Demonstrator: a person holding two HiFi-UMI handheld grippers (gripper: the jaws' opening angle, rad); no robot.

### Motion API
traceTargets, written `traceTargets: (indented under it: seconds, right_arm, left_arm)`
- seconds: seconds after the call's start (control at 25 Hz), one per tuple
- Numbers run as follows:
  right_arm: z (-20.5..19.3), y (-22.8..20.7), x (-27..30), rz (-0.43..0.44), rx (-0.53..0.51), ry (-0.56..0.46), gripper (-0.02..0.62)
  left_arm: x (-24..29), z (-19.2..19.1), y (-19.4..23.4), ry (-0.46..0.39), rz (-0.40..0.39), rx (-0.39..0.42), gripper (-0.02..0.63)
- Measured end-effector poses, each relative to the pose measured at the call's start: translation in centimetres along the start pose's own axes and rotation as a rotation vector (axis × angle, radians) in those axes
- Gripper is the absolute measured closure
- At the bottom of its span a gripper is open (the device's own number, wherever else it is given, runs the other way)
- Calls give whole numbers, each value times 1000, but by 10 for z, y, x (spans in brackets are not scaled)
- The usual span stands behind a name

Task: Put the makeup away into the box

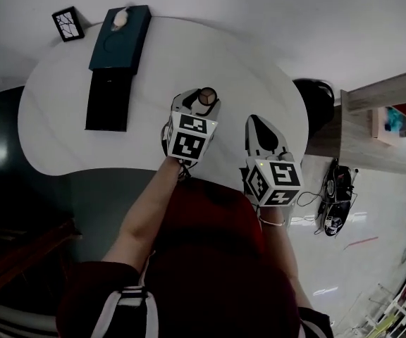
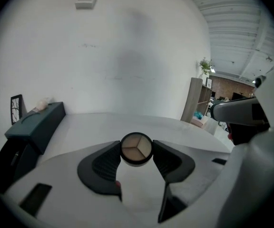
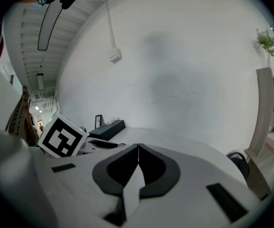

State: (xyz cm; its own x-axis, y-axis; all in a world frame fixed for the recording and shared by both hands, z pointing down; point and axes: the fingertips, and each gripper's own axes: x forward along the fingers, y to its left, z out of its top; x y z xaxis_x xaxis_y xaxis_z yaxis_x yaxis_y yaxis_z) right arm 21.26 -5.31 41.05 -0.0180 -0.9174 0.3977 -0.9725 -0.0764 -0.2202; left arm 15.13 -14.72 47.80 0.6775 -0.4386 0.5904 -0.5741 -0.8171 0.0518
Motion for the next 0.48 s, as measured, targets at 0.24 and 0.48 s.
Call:
traceTargets:
  seconds: [0.24,0.48]
  right_arm:
    - [15,28,17,146,-54,-4,580]
    - [13,67,29,303,-102,15,580]
  left_arm:
    - [-43,17,32,-74,142,-64,373]
    - [-96,15,63,-121,296,-140,373]
